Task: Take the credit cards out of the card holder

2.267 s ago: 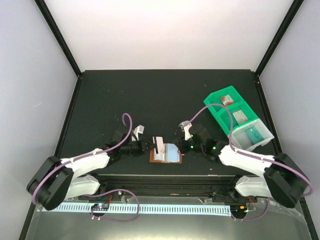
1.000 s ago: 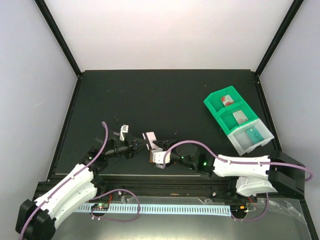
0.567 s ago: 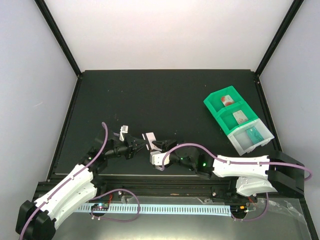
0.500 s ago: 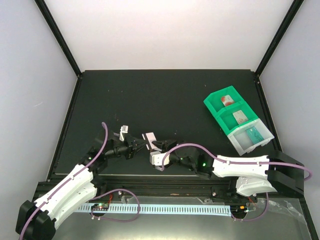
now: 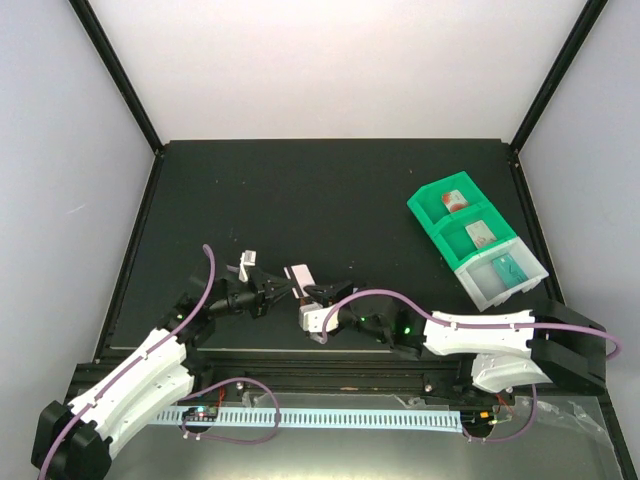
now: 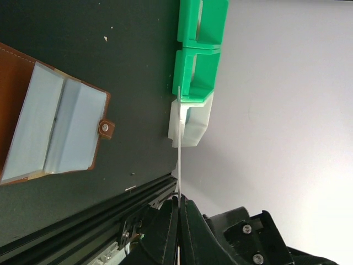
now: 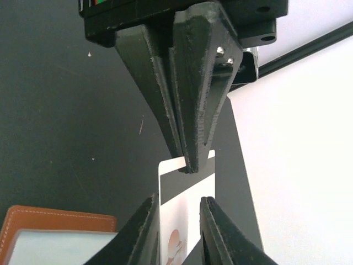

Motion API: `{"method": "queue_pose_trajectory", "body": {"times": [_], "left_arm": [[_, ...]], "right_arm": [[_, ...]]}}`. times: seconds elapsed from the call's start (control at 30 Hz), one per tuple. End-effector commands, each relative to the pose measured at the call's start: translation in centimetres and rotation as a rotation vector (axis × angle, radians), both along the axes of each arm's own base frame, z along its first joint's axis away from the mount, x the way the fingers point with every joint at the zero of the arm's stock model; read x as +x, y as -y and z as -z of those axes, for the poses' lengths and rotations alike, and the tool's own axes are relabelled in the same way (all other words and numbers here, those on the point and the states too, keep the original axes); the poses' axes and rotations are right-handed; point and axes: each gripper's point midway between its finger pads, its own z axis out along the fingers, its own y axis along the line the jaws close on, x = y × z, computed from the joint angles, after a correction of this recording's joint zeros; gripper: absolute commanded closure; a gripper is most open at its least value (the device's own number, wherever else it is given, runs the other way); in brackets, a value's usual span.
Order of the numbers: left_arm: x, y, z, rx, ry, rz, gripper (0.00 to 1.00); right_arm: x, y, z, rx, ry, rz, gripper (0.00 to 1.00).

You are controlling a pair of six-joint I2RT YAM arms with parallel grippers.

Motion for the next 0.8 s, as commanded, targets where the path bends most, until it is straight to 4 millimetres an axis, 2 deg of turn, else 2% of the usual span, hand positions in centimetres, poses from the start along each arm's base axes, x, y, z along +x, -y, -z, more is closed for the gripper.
{"method": "queue_pose_trajectory", "body": {"times": [0.0,0.13,0.37,0.5,0.57,0.77], "left_arm": [[0.2,0.1,-1.9,-0.047,0.012,-0.009,0.98],[0.1,0.1,-2.0,-0.060,0.004,-0.008,0.98],[-0.2,0.3,-2.4,-0.088,0.002,0.010,0.98],[-0.3,0.1,-2.6,-0.092,0.004,0.002,0.98],[-0.3,0.0,-2.8,-0.093,0.008,-0.006,0.88],[0.2,-0.4,-4.2,-0.106,0.108,-0.037,0.32]], "right_arm": [[0.4,0.2,-0.4,0.032,0.035,0.029,0.81],[0.7,0.4,-0.7,0.042,0.050,0.046,0.91],[1.0,0.6,-0.4,0.034,0.059,0.065,0.99],[1.0,0.7,-0.7,0.044,0.059,0.070,0.99],[1.1,0.7,-0.8,0.051,0.057,0.078,0.99],[1.3,1.0,-1.3,0.104,-0.002,0.117,0.99]]}}
